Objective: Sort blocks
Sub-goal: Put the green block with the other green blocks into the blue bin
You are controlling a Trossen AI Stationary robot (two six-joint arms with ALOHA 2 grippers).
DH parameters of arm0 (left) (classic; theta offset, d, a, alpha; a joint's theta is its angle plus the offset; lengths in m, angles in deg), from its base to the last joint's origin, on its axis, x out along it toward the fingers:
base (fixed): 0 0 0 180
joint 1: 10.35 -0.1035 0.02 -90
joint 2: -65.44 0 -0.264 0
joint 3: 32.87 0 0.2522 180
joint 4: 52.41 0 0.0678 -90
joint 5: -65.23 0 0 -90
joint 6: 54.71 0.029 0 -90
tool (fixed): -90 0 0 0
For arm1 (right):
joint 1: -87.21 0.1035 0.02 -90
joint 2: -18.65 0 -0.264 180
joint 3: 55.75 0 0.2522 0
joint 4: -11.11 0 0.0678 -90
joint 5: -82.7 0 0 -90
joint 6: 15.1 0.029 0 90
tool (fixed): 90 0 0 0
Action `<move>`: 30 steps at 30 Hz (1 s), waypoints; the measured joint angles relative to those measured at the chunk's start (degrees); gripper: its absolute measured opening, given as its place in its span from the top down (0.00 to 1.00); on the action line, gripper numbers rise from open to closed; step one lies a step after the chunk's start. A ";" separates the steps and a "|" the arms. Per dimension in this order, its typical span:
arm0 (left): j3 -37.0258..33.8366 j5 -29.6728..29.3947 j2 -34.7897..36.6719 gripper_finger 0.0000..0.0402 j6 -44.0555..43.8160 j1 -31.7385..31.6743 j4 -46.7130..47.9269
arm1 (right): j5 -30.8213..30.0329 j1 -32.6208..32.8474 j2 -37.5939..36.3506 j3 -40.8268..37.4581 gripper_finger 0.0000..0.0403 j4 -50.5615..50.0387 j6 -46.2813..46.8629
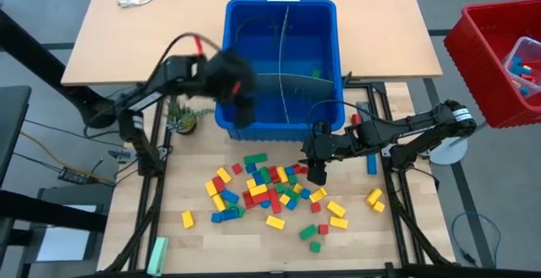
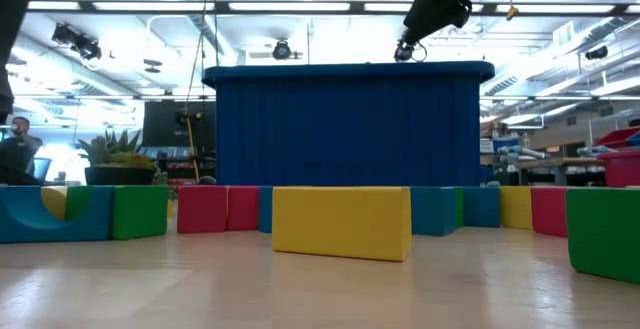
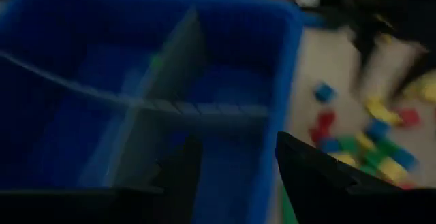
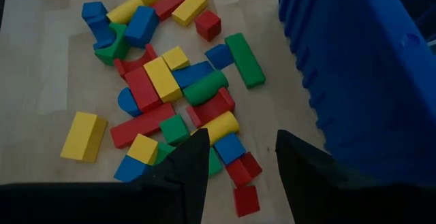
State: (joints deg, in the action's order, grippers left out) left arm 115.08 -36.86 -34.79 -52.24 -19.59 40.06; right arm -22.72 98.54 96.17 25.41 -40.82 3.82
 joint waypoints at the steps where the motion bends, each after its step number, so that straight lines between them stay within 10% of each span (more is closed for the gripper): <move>1: -0.72 -1.74 0.89 0.51 -2.15 1.63 1.81 | 0.02 0.00 0.02 0.00 0.61 -0.03 0.00; 15: -34.37 -9.67 12.23 0.51 -21.99 26.67 1.11 | -0.04 0.00 0.16 0.00 0.61 0.98 -2.24; 23: -53.91 5.82 9.92 0.51 -25.52 32.27 -16.75 | 0.39 0.20 0.17 0.00 0.61 2.43 -2.62; 30: -65.09 7.31 7.31 0.51 -50.52 33.57 -27.81 | 0.55 1.15 0.17 0.00 0.61 2.38 -1.62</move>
State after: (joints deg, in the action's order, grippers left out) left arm 49.99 -29.55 -27.48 -102.76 13.98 12.25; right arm -22.17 99.69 96.34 25.41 -38.44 2.20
